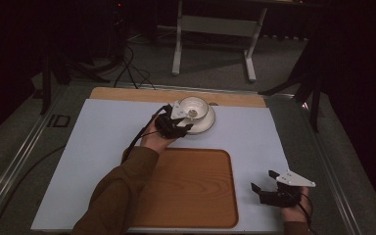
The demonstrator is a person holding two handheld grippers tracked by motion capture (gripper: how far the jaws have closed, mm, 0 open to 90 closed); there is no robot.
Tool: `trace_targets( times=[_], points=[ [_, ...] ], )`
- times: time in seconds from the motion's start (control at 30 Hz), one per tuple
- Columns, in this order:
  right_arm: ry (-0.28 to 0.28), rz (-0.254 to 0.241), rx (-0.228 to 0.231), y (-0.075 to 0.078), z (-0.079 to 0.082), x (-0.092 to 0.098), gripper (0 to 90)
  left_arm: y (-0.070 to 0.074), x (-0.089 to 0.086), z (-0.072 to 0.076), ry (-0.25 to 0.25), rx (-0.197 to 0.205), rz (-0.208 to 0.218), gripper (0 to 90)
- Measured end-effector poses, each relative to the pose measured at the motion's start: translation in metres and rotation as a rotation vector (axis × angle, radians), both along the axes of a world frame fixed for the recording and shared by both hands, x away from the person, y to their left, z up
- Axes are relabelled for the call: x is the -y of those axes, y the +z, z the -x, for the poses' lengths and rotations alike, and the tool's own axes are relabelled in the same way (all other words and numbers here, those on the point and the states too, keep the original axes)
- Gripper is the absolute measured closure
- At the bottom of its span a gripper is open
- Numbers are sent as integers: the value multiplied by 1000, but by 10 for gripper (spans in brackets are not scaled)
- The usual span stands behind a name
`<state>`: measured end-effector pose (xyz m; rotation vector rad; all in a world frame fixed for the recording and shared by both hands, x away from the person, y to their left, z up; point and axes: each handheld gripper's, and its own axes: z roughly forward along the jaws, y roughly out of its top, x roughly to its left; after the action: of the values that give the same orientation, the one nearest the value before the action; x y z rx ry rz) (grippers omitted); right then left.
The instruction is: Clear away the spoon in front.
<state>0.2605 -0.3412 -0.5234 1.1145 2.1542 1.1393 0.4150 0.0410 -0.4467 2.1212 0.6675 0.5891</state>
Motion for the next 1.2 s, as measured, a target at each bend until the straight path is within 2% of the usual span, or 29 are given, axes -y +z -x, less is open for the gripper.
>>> trace_targets(
  times=[0.1,0.23,0.37,0.43,0.47,0.5,0.6,0.9,1.2],
  points=[
    [2,0,2,0,0,0,134,-8,8,-7,8,-4,-46,560],
    [-2,-1,1,0,0,1,134,-13,14,-15,27,0,-54,606],
    [-2,-2,2,0,0,1,134,-13,19,-19,43,27,-58,633],
    [-2,-3,2,0,0,1,134,-13,22,-18,43,45,-96,680],
    [-2,-3,2,0,0,1,134,-14,24,-18,48,52,-108,714],
    [-1,-3,5,1,0,2,134,-14,24,-17,52,58,-115,785],
    [-2,-3,5,1,0,2,134,-12,23,-15,76,85,-144,855],
    [-4,-2,7,1,0,2,134,3,13,-8,97,98,-92,885],
    [-8,-4,10,1,1,2,134,29,1,13,79,147,-26,886]
  ],
)
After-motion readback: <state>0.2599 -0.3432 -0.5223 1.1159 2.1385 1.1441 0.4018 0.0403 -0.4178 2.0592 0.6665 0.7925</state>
